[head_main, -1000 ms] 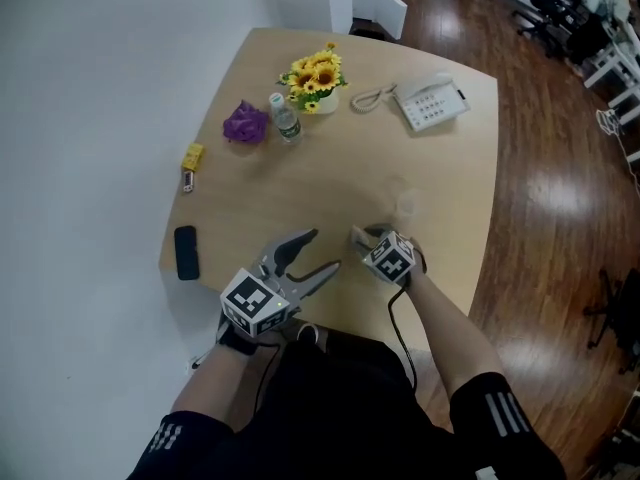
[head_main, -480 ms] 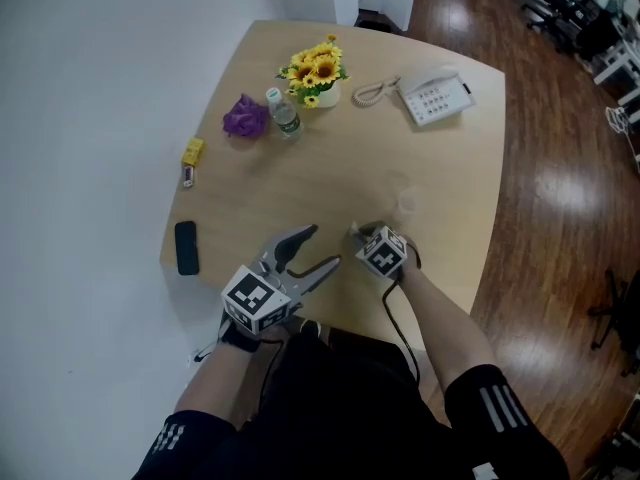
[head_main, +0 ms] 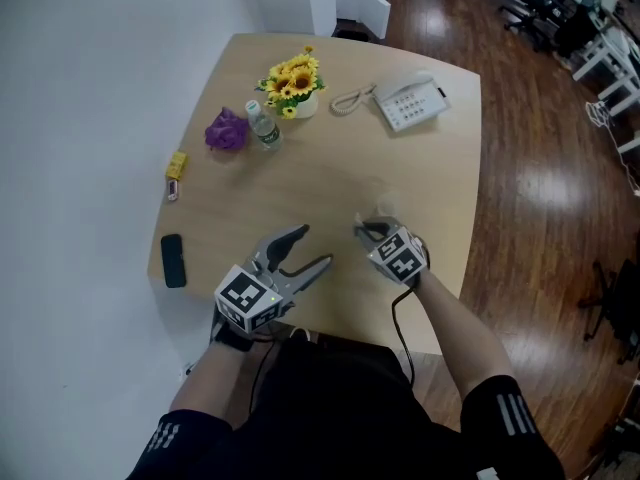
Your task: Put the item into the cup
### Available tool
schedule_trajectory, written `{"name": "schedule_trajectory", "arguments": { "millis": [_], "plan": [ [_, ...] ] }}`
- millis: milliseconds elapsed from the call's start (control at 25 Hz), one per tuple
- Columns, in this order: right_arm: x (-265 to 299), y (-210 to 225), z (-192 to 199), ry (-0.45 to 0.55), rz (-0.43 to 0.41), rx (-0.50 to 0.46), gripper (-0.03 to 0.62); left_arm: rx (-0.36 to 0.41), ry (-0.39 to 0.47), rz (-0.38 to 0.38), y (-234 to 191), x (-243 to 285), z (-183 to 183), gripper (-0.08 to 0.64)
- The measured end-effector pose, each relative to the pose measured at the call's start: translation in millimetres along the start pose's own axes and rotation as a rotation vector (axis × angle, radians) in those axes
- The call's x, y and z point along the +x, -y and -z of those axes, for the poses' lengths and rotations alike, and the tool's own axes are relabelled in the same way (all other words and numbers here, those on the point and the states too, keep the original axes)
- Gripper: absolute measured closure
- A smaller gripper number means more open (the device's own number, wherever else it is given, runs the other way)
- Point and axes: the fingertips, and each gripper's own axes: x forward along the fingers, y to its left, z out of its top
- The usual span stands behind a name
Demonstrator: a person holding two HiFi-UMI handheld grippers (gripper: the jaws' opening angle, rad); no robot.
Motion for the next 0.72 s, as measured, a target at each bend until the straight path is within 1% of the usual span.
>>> {"name": "schedule_trajectory", "arguments": {
  "millis": [160,320,440,720],
  "plan": [
    [-31,34,-2,0.015,0.079,0.013,0.555,0.009,0.003,0.025,7,10,-3,0.29],
    [-46,64,0,0.0,0.139,0.024,0.555,0.008,0.0,0.046,12,17,-3,0.29],
    [-45,78,7,-0.032,0.151,0.027,0.555,0.007,-0.005,0.054,14,19,-2,0.29],
    [-21,95,23,-0.125,0.154,0.026,0.555,0.007,-0.021,0.053,12,21,2,0.29]
  ]
}}
